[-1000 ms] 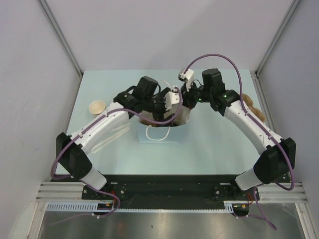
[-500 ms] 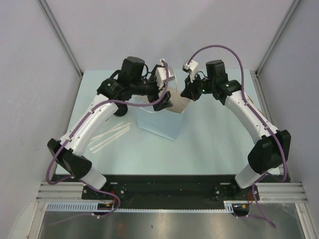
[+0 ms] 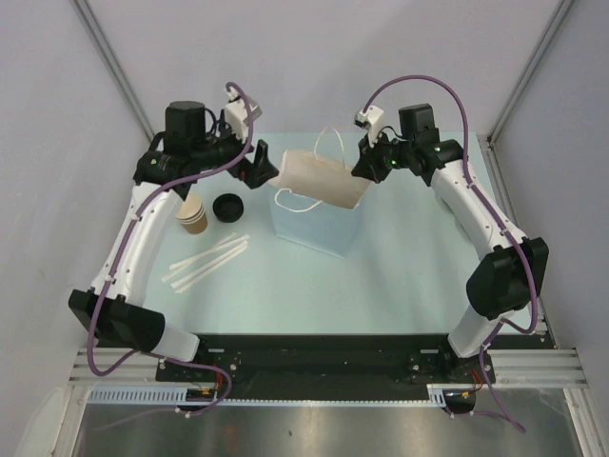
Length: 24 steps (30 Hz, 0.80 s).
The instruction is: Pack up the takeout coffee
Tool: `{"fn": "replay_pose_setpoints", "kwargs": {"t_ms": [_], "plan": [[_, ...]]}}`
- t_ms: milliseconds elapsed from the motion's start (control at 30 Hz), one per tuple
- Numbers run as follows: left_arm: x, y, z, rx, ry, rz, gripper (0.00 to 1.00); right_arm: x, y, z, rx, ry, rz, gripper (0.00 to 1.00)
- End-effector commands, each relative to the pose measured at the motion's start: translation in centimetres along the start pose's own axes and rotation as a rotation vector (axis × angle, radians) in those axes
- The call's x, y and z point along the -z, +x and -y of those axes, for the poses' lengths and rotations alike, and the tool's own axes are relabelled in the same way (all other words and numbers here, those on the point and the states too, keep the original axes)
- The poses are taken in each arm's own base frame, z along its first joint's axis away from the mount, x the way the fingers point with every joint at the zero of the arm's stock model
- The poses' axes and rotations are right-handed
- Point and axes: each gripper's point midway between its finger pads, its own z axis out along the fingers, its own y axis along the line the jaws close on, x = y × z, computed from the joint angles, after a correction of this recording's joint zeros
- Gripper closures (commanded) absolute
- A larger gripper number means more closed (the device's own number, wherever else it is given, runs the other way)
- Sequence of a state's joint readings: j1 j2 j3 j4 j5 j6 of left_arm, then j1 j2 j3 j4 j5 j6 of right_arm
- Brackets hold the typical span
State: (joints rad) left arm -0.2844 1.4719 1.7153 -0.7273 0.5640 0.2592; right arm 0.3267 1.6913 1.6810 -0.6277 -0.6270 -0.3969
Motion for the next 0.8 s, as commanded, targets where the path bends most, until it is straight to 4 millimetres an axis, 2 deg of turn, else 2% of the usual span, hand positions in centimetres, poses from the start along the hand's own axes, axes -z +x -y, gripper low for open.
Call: {"fn": "replay_pose_setpoints", "kwargs": {"t_ms": [0,33,67,133,167,233,267,300,333,533,767], "plan": [[2.6,3.5,-1.9,0.068,-0.067,-0.042,0.03,0.9,-2.5,0.4,0.058,-0.004,0.052,1.0],[3.0,4.3,-2.2,0.072,-0.079,-0.056,0.04,0.9,-2.4,0.5,0.058,-0.004,0.048,1.0],[2.9,6.3,-2.5,0.095,-0.08,-0.094,0.05,1.0,-2.6,0.5,0.062,-0.002,0.05,1.0],[3.8,8.5,-3.1,0.087,-0.098,-0.137,0.06,1.0,-2.5,0.6,0.068,-0.004,0.045,1.0],[3.7,10.9,-3.0,0.103,-0.097,-0.185,0.07,1.0,-2.6,0.6,0.068,-0.003,0.047,1.0],[4.3,13.3,-3.2,0.049,-0.109,-0.23,0.08,0.9,-2.8,0.7,0.064,-0.004,0.05,1.0],[4.1,16.1,-2.8,0.06,-0.096,-0.282,0.09,0.9,-2.8,0.7,0.062,-0.004,0.049,0.98],[4.3,17.4,-2.9,0.022,-0.1,-0.306,0.1,1.0,-2.9,0.6,0.059,-0.006,0.049,0.96],[4.4,19.5,-2.3,0.029,-0.086,-0.345,0.11,0.9,-2.8,0.7,0.056,-0.006,0.045,0.91],[5.0,26.0,-1.2,-0.043,-0.02,-0.501,0.2,1.0,-2.7,0.8,0.06,0.002,0.04,0.78],[5.4,29.6,-3.1,-0.13,-0.051,-0.635,0.44,1.0,-3.2,1.1,0.063,0.018,0.041,0.71]]}}
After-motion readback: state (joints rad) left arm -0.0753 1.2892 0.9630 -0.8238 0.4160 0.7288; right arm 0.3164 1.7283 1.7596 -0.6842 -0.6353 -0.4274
